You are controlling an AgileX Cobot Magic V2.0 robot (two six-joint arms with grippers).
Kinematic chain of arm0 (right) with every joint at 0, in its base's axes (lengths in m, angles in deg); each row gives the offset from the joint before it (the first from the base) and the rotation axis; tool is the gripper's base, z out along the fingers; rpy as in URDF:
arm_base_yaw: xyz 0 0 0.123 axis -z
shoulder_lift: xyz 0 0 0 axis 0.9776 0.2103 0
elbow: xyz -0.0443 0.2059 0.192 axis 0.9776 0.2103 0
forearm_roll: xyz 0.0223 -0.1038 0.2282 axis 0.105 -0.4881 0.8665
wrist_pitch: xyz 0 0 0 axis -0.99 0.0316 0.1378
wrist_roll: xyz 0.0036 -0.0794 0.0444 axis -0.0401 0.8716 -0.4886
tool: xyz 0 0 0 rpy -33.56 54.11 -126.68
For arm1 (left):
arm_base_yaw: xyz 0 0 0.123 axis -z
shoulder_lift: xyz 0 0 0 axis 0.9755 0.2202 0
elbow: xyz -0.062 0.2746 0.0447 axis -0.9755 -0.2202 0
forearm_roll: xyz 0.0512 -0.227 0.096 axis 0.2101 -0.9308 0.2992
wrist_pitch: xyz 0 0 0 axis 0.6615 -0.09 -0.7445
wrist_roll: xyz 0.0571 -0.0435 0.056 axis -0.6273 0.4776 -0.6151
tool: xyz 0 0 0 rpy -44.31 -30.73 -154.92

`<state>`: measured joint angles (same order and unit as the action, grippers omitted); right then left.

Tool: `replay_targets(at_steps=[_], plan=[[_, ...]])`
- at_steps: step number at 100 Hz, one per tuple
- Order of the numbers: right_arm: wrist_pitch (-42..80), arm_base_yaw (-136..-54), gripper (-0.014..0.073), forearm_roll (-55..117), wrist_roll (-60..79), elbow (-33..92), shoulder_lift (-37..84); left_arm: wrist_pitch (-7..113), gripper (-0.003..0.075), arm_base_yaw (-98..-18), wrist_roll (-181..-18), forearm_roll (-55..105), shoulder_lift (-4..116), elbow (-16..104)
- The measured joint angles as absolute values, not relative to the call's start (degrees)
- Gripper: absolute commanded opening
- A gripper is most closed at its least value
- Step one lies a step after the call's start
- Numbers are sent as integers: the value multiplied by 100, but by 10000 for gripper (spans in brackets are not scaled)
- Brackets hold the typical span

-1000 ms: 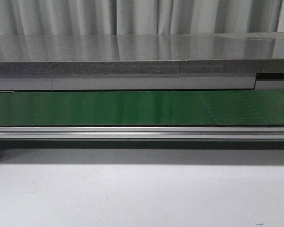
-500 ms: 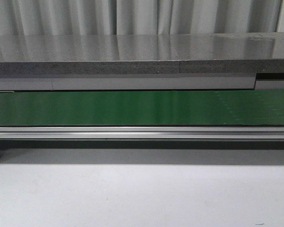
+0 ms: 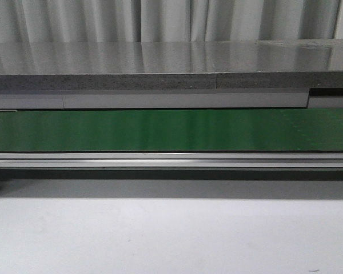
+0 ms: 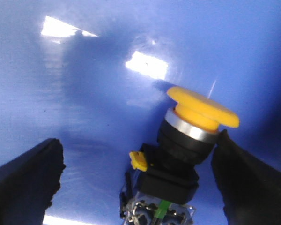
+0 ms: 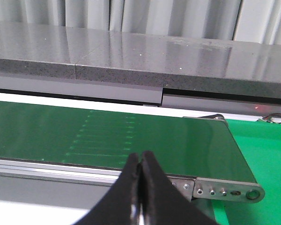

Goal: Move button from left to right
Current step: 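Close the left gripper on the yellow-capped button's black body, then lift the button and place it on the conveyor belt's near end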

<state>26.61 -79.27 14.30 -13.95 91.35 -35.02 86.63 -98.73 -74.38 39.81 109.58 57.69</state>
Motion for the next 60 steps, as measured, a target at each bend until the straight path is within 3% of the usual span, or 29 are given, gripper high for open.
replay_targets(at_steps=[40,60], plan=[[2661,-7927,-68,1430,-1395,9135,-3502,8591,478,-9873,-7438,3981,10968,5769],[2661,-7927,-68,1430,-1395,9135,-3502,8602,353,-9873,-7438,3981,10968,5769]])
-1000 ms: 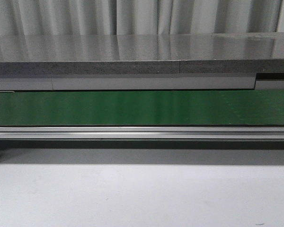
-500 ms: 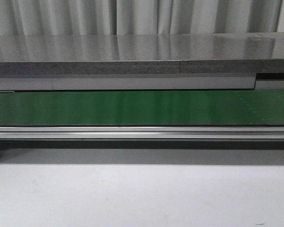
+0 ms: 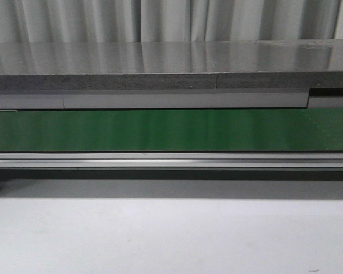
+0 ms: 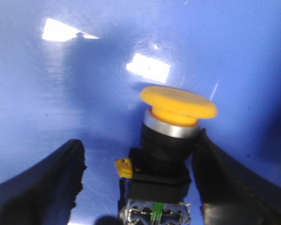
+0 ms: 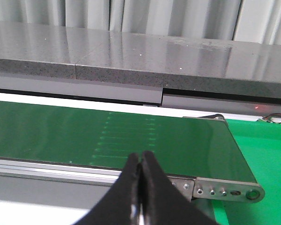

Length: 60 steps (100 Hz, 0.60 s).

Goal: Move button from left to right
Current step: 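Lift the button and place it on the conveyor belt's near end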

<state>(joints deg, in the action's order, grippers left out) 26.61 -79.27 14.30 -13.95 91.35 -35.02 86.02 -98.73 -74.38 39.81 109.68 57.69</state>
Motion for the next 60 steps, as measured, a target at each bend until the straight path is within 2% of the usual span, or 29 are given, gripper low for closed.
replay_targets(at_steps=[13,27,60], plan=[[2661,-7927,-68,1430,-1395,9135,-3502,8645,244,-9873,-7438,3972,10968,5769],[2661,-7927,-68,1430,-1395,9135,-3502,8657,165,-9873,-7438,3972,10968,5777],[2661,-7927,-68,1430,-1395,9135,-3502,9288,97,-9873,-7486,3947,10968,6346]])
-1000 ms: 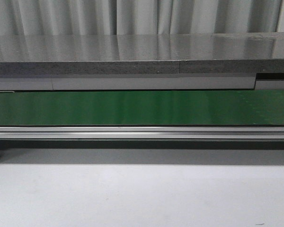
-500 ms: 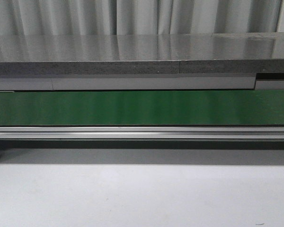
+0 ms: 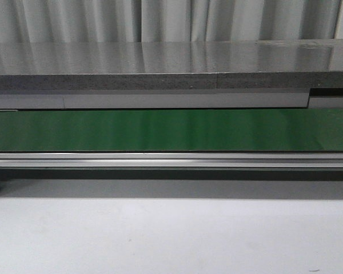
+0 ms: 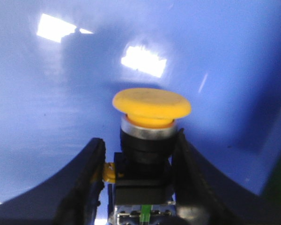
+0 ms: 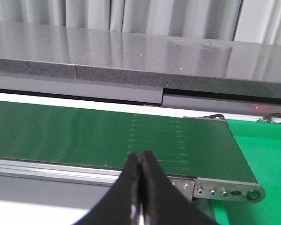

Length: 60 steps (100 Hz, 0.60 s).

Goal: Move button from left to right
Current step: 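Lift the button and place it on the conveyor belt's near end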

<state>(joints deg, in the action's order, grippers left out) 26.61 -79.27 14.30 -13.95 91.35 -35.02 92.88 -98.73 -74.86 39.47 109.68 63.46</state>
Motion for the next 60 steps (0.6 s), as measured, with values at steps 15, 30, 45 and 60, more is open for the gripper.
replay_targets(at_steps=[15,30,45,60], plan=[[2661,-7927,-68,1430,-1395,9135,-3502,9701,85,-9873,-7557,3820,10808,6869],[2661,-7927,-68,1430,-1395,9135,-3502,9934,85,-9754,-7635,3709,10448,7181],[2661,-7927,-68,1430,-1395,9135,-3502,9984,85,-9386,-7776,3554,10242,7236],[2661,-7927,-68,1430,-1395,9135,-3502,10056,86,-8809,-7810,3585,10280,7236]])
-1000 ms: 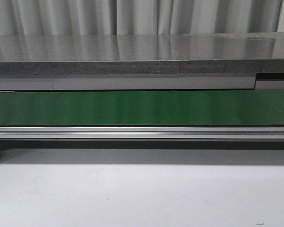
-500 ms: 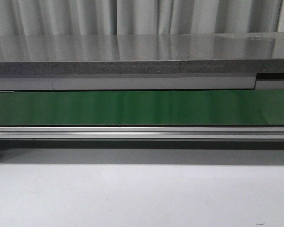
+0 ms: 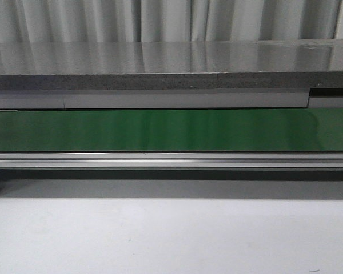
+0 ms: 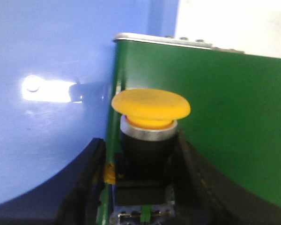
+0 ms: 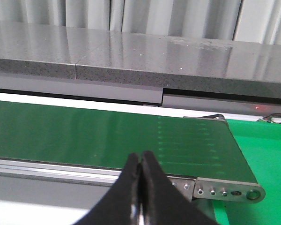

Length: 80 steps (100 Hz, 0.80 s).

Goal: Move button from left to right
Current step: 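Lift the button and place it on the conveyor belt's near end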

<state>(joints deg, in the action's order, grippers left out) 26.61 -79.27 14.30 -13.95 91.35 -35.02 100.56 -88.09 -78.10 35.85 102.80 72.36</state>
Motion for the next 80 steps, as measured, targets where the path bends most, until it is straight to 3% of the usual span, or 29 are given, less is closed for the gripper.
replay_targets(at_steps=[28,42,59,80], plan=[[2661,-7927,-68,1430,-1395,9135,-3502,10090,109,-8289,-7830,3804,10549,7236],[2661,-7927,-68,1430,-1395,9135,-3502,10120,209,-8277,-7830,3836,10549,7236],[2661,-7927,-68,1430,-1395,9135,-3502,10206,403,-8277,-7830,3839,10549,7236],[2661,-7927,-68,1430,-1395,9135,-3502,10219,448,-8277,-7830,3847,10549,7236]])
